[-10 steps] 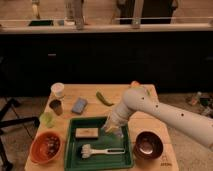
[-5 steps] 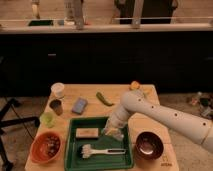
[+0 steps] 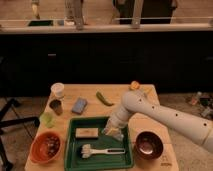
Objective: Place towel in tray
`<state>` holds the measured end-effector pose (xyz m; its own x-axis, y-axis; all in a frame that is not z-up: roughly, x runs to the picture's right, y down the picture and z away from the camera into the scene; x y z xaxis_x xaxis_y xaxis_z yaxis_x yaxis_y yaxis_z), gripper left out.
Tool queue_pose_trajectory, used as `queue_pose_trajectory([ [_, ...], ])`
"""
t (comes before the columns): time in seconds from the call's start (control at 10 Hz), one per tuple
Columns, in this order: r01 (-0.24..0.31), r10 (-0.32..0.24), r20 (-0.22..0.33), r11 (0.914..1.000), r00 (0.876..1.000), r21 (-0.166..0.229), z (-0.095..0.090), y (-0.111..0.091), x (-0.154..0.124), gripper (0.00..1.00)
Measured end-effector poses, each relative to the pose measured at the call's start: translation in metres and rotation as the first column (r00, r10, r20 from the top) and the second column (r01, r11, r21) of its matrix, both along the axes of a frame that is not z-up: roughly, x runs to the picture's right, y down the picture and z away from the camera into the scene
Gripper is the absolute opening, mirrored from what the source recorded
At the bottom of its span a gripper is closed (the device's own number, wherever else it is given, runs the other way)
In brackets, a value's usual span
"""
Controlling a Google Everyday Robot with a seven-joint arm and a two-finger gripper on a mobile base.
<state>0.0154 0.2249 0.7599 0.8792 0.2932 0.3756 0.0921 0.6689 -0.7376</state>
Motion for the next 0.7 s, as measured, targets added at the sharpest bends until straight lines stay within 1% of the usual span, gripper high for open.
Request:
queue_pose_trajectory([
  [0.1,0.002,-0.002,0.001,1.0000,1.000,0.000,0.0000,-0.0001,-0.0011,0.62],
  [0.2,0.003,-0.003,0.003,1.0000,1.000,0.000,0.0000,-0.0002,-0.0021,0.74],
  [0.3,0.002,-0.002,0.002,1.0000,1.000,0.000,0.0001,-0.0001,-0.0017,0.79],
  [0.7,0.003,-0.003,0.003,1.0000,1.000,0.001,0.0001,-0.0002,-0.0019,0.80],
])
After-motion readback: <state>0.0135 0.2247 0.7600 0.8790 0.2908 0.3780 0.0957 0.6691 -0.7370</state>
